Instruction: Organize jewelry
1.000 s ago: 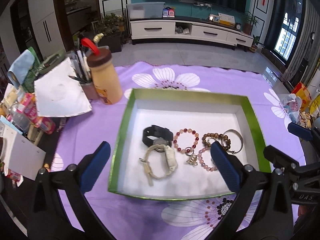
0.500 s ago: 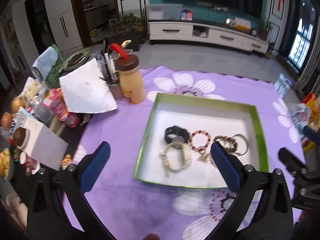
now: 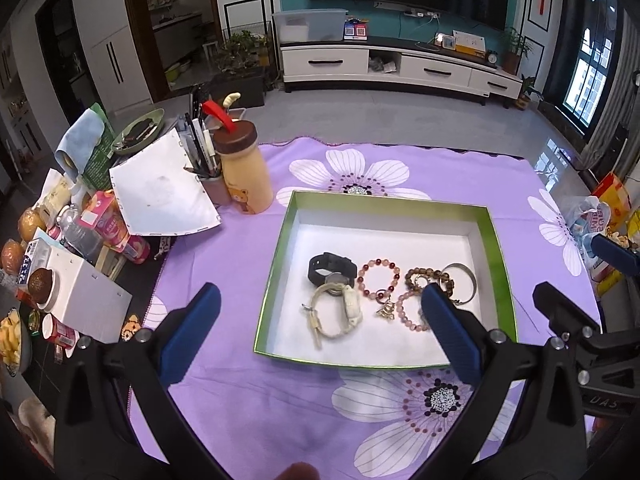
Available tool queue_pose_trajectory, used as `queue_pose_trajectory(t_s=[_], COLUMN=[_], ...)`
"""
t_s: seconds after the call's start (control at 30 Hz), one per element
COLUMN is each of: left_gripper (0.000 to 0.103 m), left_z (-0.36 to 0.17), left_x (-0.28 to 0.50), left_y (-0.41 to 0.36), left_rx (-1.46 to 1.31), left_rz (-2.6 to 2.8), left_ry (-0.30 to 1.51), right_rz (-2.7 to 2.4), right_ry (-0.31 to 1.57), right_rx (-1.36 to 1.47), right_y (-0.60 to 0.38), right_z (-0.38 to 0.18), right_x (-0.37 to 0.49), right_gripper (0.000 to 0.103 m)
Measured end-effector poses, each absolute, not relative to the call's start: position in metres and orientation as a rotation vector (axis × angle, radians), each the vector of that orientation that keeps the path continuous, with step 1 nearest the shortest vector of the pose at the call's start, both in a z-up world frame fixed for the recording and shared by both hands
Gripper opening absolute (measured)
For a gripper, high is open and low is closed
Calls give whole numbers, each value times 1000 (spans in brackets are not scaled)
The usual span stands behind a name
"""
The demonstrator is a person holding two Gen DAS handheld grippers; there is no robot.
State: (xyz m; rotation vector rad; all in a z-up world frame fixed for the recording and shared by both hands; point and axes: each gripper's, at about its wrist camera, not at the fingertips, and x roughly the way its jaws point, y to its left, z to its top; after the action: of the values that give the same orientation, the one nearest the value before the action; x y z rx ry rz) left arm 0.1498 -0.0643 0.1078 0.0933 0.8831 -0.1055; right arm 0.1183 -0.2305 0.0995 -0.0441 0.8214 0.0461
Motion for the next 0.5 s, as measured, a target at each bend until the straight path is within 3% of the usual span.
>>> queue_pose_trajectory(t_s=[0.5], left_gripper=[101], left_z=[93], left_x=[161], left_y=[-63], left_rx=[73], left_rz=[-101], left_ry=[921], right_rz=[29], right_ry=[859], right_rx=[-41], right_y=[-233], right_z=[82], right_x=[130], right_gripper=[102])
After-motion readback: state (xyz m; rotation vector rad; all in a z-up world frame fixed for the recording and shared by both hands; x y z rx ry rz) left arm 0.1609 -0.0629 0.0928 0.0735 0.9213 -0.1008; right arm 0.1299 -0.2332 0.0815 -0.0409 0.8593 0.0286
